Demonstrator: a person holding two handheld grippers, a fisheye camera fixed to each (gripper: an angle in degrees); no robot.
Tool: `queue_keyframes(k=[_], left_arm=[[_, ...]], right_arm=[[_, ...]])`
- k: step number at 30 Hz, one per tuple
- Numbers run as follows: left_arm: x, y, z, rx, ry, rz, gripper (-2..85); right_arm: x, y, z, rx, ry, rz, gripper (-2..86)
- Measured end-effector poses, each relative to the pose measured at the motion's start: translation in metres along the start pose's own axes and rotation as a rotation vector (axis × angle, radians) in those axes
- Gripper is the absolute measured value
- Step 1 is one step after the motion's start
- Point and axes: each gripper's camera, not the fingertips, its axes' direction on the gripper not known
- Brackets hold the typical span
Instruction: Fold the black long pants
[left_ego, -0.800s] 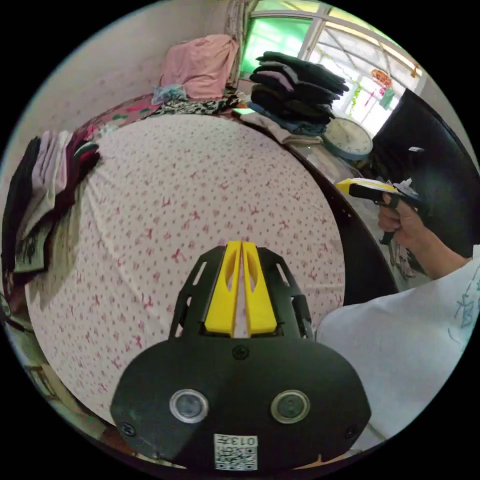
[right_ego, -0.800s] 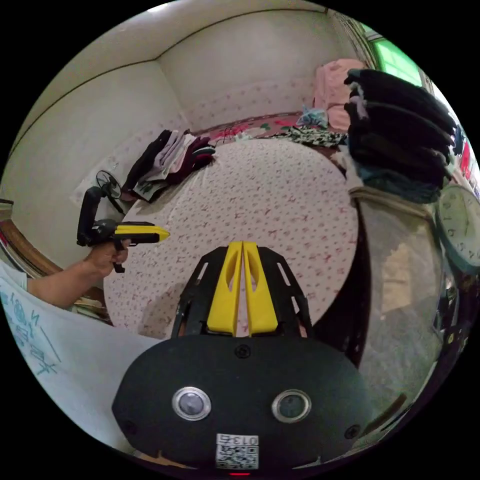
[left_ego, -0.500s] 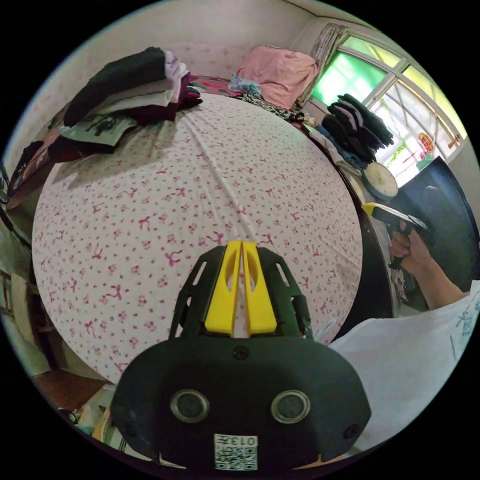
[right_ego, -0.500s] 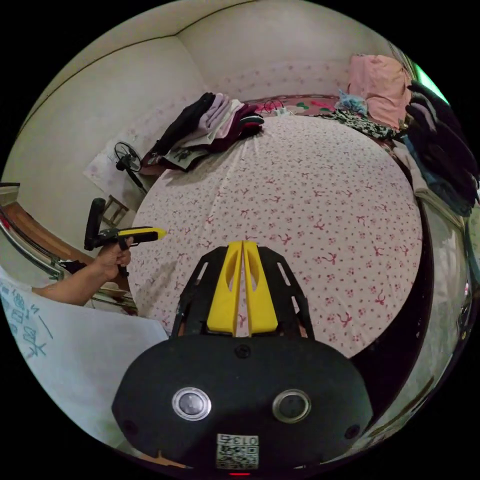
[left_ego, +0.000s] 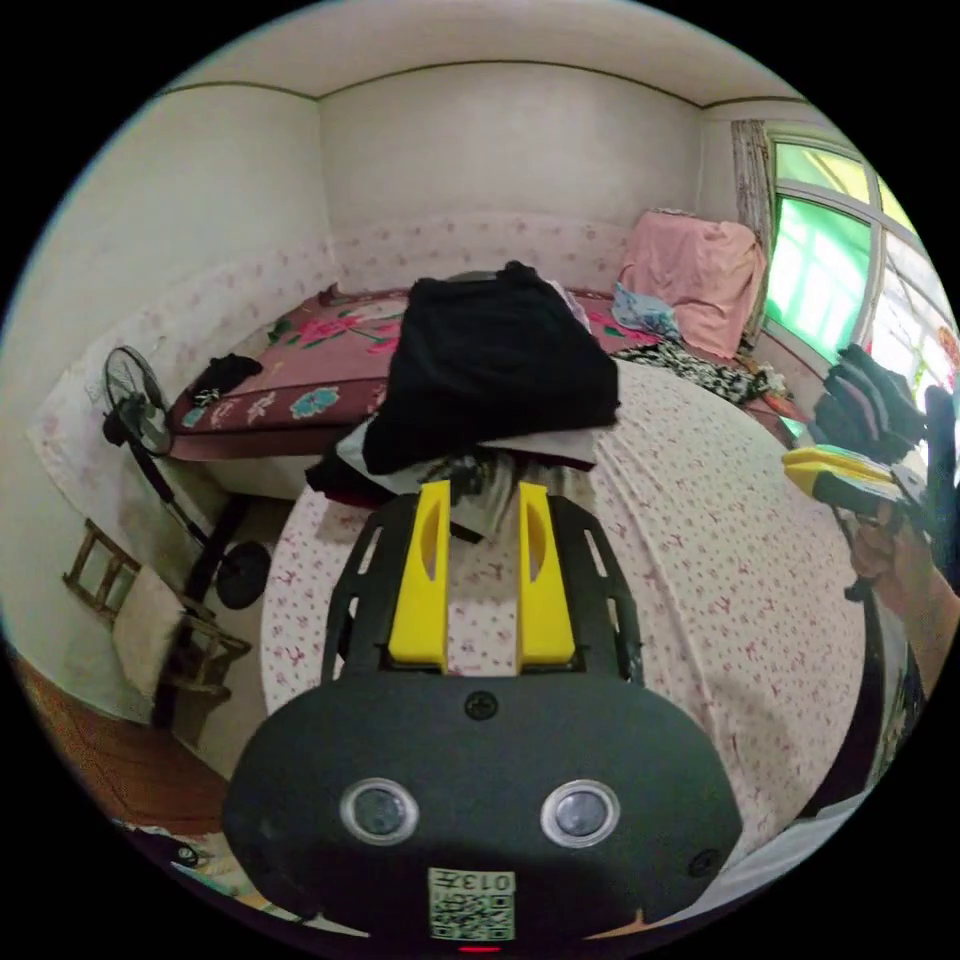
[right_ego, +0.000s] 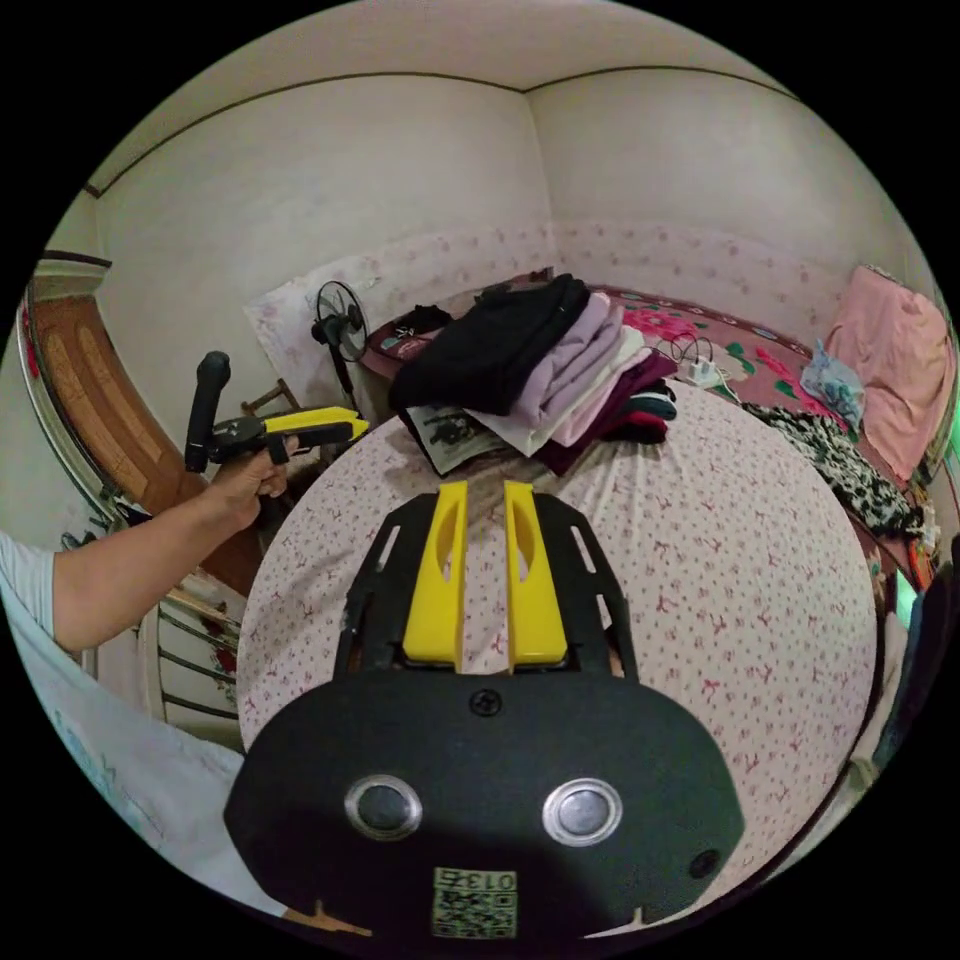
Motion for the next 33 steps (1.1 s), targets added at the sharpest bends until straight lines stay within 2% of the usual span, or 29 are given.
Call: queue_keyframes(k=[2,4,11,13,17,19,21,24,26,28,31,33], left_arm=[[-0.031,-0.027,0.0,0.033,-0.068,-0.06,12.2],[-0.055,-0.043,0.005,0.019,-0.062,-0.098,13.5],[-0.126,-0.07,0.015,-0.054,0.157,-0.326,18.7],[-0.133,-0.072,0.011,-0.073,0.159,-0.339,17.6],[-0.141,-0.082,-0.015,-0.116,0.189,-0.376,5.7],[-0.137,-0.088,-0.044,-0.047,0.162,-0.342,3.0],[-0.133,-0.095,-0.078,0.036,0.183,-0.29,1.9],[-0.13,-0.097,-0.156,0.245,0.321,-0.228,0.9],[-0.119,-0.087,-0.232,0.422,0.424,-0.064,0.3],[-0.108,-0.068,-0.283,0.522,0.469,0.077,0.0],[-0.09,-0.022,-0.33,0.525,0.476,0.203,-0.2],[-0.075,0.009,-0.326,0.395,0.494,0.257,-0.3]], right_arm=[[-0.006,-0.031,0.022,0.009,-0.029,-0.029,7.9],[-0.011,-0.059,0.044,0.008,-0.035,-0.046,8.8],[-0.024,-0.143,0.114,-0.068,-0.098,-0.061,10.5],[-0.035,-0.157,0.127,-0.115,-0.147,-0.079,9.2],[-0.057,-0.186,0.133,-0.204,-0.076,-0.088,3.5],[-0.069,-0.2,0.11,-0.128,-0.109,-0.114,2.8],[-0.091,-0.22,0.058,0.037,-0.109,-0.16,2.2],[-0.106,-0.236,-0.021,0.228,-0.154,-0.178,2.0],[-0.111,-0.228,-0.078,0.358,-0.231,-0.206,1.9],[-0.123,-0.204,-0.134,0.478,-0.302,-0.311,1.9],[-0.153,-0.133,-0.198,0.562,-0.372,-0.512,1.9],[-0.172,-0.072,-0.204,0.437,-0.441,-0.521,1.9]])
